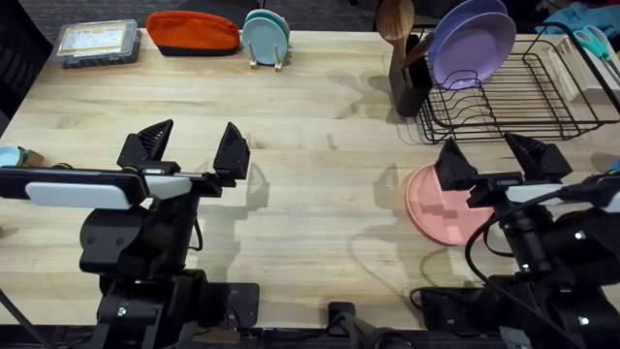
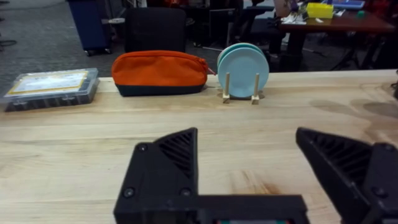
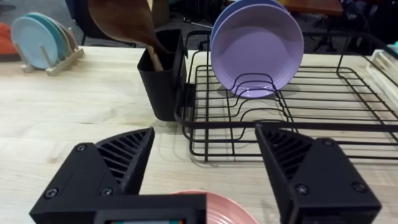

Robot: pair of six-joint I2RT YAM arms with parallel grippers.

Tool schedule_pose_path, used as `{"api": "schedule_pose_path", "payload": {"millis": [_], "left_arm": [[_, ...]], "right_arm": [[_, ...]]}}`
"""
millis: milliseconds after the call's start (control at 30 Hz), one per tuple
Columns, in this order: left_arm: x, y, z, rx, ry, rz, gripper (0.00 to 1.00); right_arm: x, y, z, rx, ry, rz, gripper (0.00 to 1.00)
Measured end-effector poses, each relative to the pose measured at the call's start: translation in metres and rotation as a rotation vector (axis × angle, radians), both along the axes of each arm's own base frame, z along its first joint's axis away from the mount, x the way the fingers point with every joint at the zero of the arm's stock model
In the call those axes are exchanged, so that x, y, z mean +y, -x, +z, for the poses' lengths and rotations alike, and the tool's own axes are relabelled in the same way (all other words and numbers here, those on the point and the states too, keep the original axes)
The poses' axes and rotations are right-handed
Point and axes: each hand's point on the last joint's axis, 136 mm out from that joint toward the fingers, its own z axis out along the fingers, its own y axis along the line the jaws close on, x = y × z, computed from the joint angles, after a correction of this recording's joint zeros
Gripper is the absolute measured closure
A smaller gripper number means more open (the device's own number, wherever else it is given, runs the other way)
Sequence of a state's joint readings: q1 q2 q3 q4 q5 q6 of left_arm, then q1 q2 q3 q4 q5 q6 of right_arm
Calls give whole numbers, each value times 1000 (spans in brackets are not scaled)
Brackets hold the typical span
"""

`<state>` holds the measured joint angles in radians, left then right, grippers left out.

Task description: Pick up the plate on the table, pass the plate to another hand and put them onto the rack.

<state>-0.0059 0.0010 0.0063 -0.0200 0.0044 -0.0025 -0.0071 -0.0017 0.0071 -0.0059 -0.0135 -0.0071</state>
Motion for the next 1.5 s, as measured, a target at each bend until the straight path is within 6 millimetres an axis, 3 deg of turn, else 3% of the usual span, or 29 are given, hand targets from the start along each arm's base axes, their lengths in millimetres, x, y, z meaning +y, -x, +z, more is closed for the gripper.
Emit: {"api": "schedule_pose_path", "payload": {"millis": [733, 833, 900, 1033, 1133, 1500], "left_arm": [[-1, 1, 1, 7, -2, -4, 8], [-1, 4, 13, 8, -2, -3, 7], [0, 9, 34, -9, -2, -2, 7], [0, 16, 80, -27, -5, 1, 7], [0, 13, 101, 21, -9, 2, 7], [-5, -20, 131, 312, -11, -31, 8]], "right_arm": [[-1, 2, -3, 29, 0, -3, 8], [0, 8, -4, 86, -1, 0, 8], [0, 13, -4, 130, -1, 0, 8], [0, 22, 28, 136, 4, 0, 8], [0, 27, 58, 135, 24, 4, 8], [0, 10, 128, 328, 47, 16, 8]]}}
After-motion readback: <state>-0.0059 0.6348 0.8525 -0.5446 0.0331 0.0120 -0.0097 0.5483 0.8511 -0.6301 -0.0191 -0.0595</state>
